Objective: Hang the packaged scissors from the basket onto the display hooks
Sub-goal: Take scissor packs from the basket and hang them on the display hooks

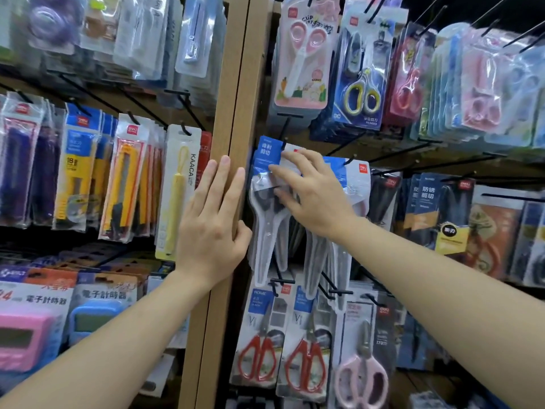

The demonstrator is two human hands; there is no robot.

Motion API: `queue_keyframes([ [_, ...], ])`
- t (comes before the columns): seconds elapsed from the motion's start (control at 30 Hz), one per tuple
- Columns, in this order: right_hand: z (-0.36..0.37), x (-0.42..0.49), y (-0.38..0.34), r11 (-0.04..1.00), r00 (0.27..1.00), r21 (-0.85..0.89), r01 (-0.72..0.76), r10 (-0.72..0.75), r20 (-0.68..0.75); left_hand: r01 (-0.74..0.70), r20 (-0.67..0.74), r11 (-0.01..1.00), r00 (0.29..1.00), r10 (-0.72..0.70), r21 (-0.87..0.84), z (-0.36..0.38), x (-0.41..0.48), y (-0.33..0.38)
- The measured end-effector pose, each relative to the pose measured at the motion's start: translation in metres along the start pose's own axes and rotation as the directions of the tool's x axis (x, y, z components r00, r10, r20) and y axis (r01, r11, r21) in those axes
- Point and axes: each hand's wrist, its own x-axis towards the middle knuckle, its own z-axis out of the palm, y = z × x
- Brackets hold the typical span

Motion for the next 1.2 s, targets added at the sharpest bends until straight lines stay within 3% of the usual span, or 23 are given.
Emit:
queue_keyframes([
  [0.1, -0.003, -0.004, -0.002, 0.996, 0.965, -0.093, -0.004, 0.028, 0.259, -0.002, -0.009, 1.000, 1.000, 0.002, 0.015, 0.000, 0.001, 0.000],
  [0.2, -0.001, -0.005, -0.002, 0.986, 0.906, -0.164, 0.029, 0.043, 0.420, -0.005, -0.013, 1.000, 1.000, 0.005, 0.021, 0.000, 0.000, 0.000],
  [0.47, 0.012, 0.006, 0.003, 0.969, 0.799, -0.237, 0.068, 0.089, 0.595, -0.012, -0.013, 1.000, 1.000, 0.012, 0.015, 0.001, 0.000, -0.001],
  [0.63, 0.002, 0.015, -0.001, 0.966, 0.766, -0.241, 0.095, 0.084, 0.638, -0.006, 0.030, 1.000, 1.000, 0.005, 0.030, 0.001, 0.000, -0.001],
  [0.83, -0.039, -0.017, 0.000, 0.972, 0.809, -0.132, 0.192, -0.081, 0.582, 0.028, 0.128, 0.997, 0.991, -0.037, 0.075, -0.004, 0.004, 0.001],
  [0.97, -0.077, -0.053, 0.007, 0.998, 0.872, 0.019, 0.059, -0.061, 0.487, 0.106, 0.160, 0.993, 0.981, -0.112, 0.046, -0.015, 0.008, 0.013],
  [1.07, -0.102, -0.089, 0.021, 0.993, 0.921, 0.086, -0.085, 0.045, 0.386, 0.137, 0.149, 0.991, 0.980, -0.135, 0.000, -0.025, 0.010, 0.028],
  [1.2, -0.134, -0.144, 0.036, 0.943, 0.852, 0.118, -0.311, 0.222, 0.473, 0.033, 0.183, 0.997, 0.983, -0.020, -0.065, -0.029, -0.003, 0.064],
])
